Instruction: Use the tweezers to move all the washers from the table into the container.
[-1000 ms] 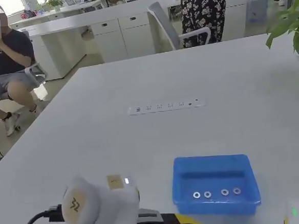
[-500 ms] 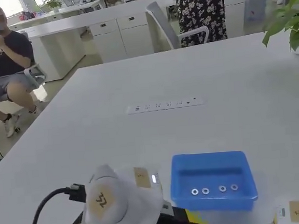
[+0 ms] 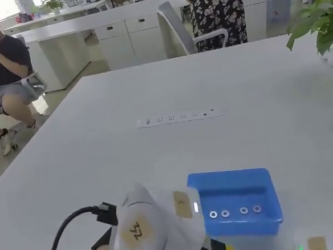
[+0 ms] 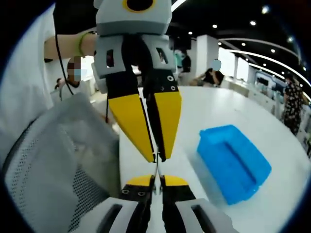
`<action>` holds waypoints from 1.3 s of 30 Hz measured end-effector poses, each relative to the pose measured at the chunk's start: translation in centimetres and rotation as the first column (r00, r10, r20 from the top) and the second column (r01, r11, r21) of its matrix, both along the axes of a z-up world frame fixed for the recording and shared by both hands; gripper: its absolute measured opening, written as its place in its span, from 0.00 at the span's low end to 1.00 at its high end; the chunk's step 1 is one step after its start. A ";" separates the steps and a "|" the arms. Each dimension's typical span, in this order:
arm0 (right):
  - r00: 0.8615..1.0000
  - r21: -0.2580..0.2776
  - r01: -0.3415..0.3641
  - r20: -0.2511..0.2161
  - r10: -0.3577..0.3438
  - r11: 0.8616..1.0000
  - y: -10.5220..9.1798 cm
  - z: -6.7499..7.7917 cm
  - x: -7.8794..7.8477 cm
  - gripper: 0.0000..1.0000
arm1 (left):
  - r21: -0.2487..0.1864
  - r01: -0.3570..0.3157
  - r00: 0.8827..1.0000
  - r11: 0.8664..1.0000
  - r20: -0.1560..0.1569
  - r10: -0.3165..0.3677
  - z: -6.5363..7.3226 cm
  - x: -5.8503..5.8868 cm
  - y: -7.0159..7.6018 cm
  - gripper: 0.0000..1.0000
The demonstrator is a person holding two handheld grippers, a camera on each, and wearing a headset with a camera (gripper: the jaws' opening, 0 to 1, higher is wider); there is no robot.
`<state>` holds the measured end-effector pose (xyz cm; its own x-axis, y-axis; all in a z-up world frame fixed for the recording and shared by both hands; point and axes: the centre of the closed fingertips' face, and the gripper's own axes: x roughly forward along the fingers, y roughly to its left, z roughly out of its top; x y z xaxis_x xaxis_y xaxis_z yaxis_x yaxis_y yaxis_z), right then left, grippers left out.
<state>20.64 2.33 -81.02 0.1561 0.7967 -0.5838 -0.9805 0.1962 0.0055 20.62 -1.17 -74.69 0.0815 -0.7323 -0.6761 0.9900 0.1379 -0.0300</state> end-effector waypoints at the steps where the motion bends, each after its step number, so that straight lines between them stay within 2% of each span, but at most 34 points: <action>1: 1.000 -0.008 0.003 0.005 -0.003 1.000 -0.1 -0.1 0.1 0.04 | 0.008 0.008 1.000 1.000 0.007 -0.008 -0.1 0.1 0.1 0.00; 7: 0.999 -0.027 0.028 0.016 -0.027 0.999 -0.6 -0.3 0.6 0.05 | 0.040 0.024 1.000 0.999 0.013 -0.025 -0.6 0.4 1.0 0.00; 11: 0.999 -0.033 0.023 0.023 -0.022 0.999 -0.5 -0.4 0.5 0.05 | 0.090 0.028 1.000 0.996 0.001 -0.028 -1.5 0.6 2.4 0.00; 12: 0.999 -0.032 0.028 0.027 -0.027 0.999 -0.5 -0.4 0.6 0.05 | 0.135 0.033 0.999 0.990 0.000 -0.034 -2.2 0.5 3.2 0.00; 14: 0.999 -0.019 0.042 0.005 -0.042 0.999 -0.6 -0.4 0.8 0.05 | 0.152 0.041 0.999 0.988 0.004 -0.042 -3.0 0.3 3.7 0.00; 17: 0.999 -0.021 0.032 0.021 -0.032 0.999 -0.6 -0.4 0.9 0.04 | 0.151 0.037 0.999 0.988 -0.022 -0.034 -3.7 -0.2 4.0 0.00; 19: 1.000 -0.020 0.025 0.019 -0.025 0.999 -0.5 -0.4 0.6 0.03 | 0.150 0.025 1.000 0.988 -0.002 -0.025 -3.9 -0.1 4.1 0.00; 20: 0.999 -0.026 0.016 0.032 -0.015 1.000 -0.3 -0.5 0.5 0.03 | 0.134 0.017 1.000 0.991 0.012 -0.019 -3.7 0.1 4.0 0.00; 22: 0.999 -0.027 0.011 0.033 -0.010 1.000 -0.3 -0.5 0.4 0.03 | 0.082 -0.001 1.000 0.997 -0.007 0.001 -3.0 -0.1 3.6 0.00; 28: 1.000 -0.025 -0.006 0.030 0.007 1.000 0.2 -0.6 0.5 0.03 | 0.075 -0.009 1.000 0.997 0.020 0.008 -2.4 0.0 4.0 0.00; 29: 0.999 -0.025 -0.010 0.031 0.011 1.000 0.3 -0.6 0.5 0.03 | 0.072 -0.012 1.000 0.997 0.024 0.010 -2.3 0.0 4.0 0.03; 34: 0.999 -0.024 -0.033 0.039 0.034 0.999 0.7 -0.8 0.6 0.03 | 0.094 -0.026 0.998 0.995 0.062 0.020 -1.9 0.1 4.4 0.07; 39: 0.999 -0.013 -0.040 0.032 0.041 0.999 0.9 -0.9 0.5 0.02 | 0.092 -0.037 0.998 0.995 0.058 0.032 -2.2 0.0 5.0 0.05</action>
